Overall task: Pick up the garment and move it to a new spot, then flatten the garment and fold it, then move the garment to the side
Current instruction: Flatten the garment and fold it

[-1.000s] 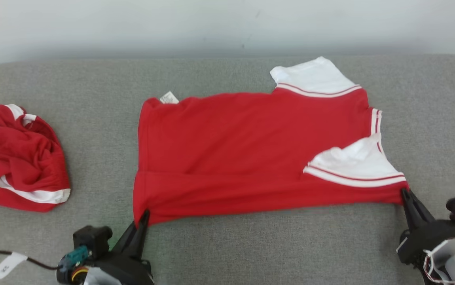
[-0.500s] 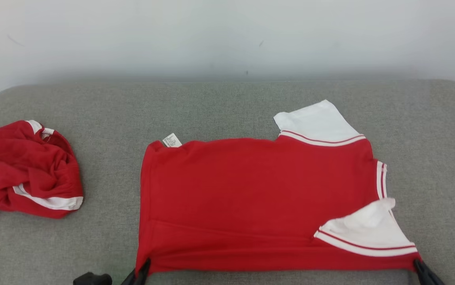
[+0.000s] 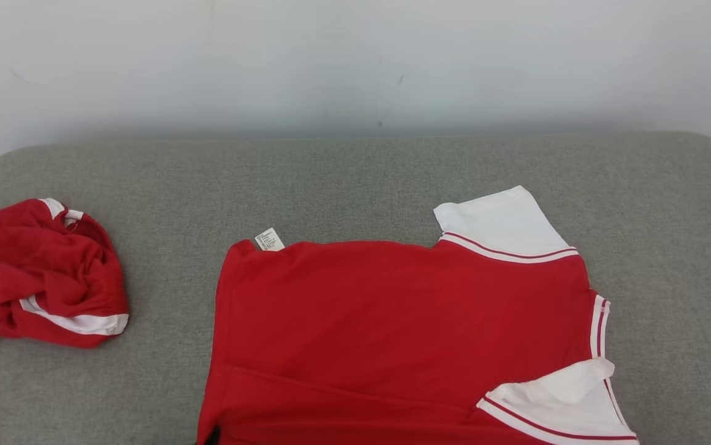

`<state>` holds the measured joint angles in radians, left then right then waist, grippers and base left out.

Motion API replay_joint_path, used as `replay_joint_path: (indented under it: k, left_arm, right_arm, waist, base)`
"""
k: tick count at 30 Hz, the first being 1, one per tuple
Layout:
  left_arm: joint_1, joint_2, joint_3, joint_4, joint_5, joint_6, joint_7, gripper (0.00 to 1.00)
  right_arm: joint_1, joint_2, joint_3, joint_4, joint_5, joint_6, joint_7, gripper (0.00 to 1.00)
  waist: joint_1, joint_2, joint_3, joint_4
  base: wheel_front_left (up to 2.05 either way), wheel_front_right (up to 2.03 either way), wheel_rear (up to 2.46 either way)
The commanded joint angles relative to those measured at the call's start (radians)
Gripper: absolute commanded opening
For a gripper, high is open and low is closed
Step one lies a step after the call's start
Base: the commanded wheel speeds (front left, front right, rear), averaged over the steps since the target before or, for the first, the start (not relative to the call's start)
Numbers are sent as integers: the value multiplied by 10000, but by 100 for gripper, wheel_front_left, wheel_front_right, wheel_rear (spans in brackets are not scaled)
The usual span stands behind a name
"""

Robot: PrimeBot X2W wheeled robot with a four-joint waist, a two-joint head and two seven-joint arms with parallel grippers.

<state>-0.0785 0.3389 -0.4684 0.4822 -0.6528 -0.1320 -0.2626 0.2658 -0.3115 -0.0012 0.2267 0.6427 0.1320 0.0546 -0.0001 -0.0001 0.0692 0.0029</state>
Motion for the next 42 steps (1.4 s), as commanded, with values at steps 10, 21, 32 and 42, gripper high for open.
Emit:
replay_joint_path:
  k: [10,21,32,42]
  left_arm:
    - [618,-383,1270,-829,889,26,-40,100]
    - [1569,-1800,3792,-3541,3554,26,-40,100]
    - [1980,-2622,4724,-4162,4601,27,-40,100]
    - [293,-2242,4134,-3100,4227,26,-40,100]
  right_arm:
    - [-241,449,-648,-939,-908,-21,-435,100]
    - [-1006,1096,231,-862,-1811,-19,-2777,100]
    - [-1293,2032,-58,-935,-3014,-19,-3191,100]
    - [-1987,2310,-208,-1129,-3447,-19,-3195,100]
  waist:
    - [1,1,-184,121]
    - [1,1,-175,276]
    - [1,1,-125,285]
    - [1,1,327,69]
  base:
    - [0,0,0]
    - [0,0,0]
    - [0,0,0]
    - [0,0,0]
